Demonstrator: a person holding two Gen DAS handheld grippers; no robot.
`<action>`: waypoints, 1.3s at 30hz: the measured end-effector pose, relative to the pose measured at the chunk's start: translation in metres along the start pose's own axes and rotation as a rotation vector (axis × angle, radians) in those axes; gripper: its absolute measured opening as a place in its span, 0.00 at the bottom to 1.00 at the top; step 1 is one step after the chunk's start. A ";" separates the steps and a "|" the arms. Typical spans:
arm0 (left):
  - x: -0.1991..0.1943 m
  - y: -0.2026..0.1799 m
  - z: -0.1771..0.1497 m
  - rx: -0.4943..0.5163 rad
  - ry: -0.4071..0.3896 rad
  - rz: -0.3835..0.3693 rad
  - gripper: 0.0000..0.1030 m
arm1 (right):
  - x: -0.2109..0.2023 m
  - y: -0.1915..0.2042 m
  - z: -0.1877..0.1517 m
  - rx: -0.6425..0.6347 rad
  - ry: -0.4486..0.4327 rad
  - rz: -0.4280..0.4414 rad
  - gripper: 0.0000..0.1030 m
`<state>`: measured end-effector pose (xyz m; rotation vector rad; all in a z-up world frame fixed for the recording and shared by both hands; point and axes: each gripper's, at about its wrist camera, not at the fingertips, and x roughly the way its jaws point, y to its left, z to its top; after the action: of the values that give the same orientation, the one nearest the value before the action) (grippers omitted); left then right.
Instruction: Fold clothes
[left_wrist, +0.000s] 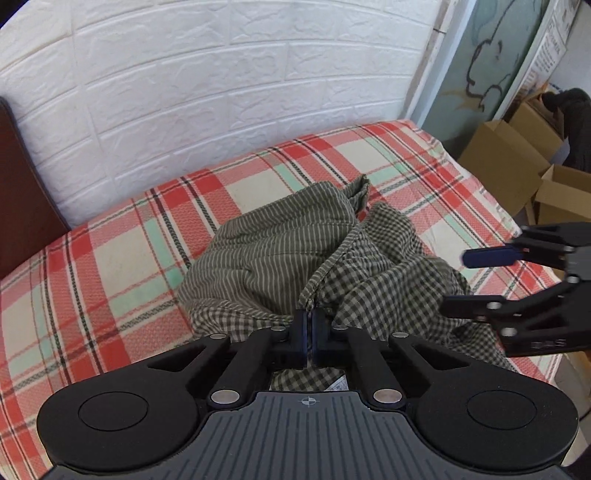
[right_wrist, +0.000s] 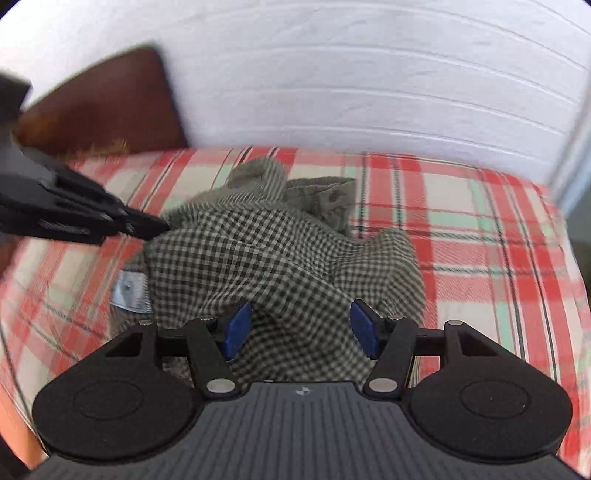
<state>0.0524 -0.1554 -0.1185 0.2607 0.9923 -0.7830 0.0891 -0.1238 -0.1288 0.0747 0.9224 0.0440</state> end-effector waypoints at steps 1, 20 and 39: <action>-0.002 -0.001 -0.003 -0.001 -0.001 0.002 0.00 | 0.004 0.001 0.001 -0.019 0.005 0.006 0.64; -0.047 -0.051 -0.069 -0.037 -0.008 -0.014 0.00 | -0.101 0.011 -0.040 -0.039 -0.012 0.231 0.01; -0.022 -0.058 -0.110 -0.171 0.106 0.050 0.27 | -0.060 -0.003 -0.117 0.151 0.221 0.239 0.42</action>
<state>-0.0664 -0.1279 -0.1519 0.1795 1.1421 -0.6395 -0.0403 -0.1261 -0.1515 0.3256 1.1336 0.2081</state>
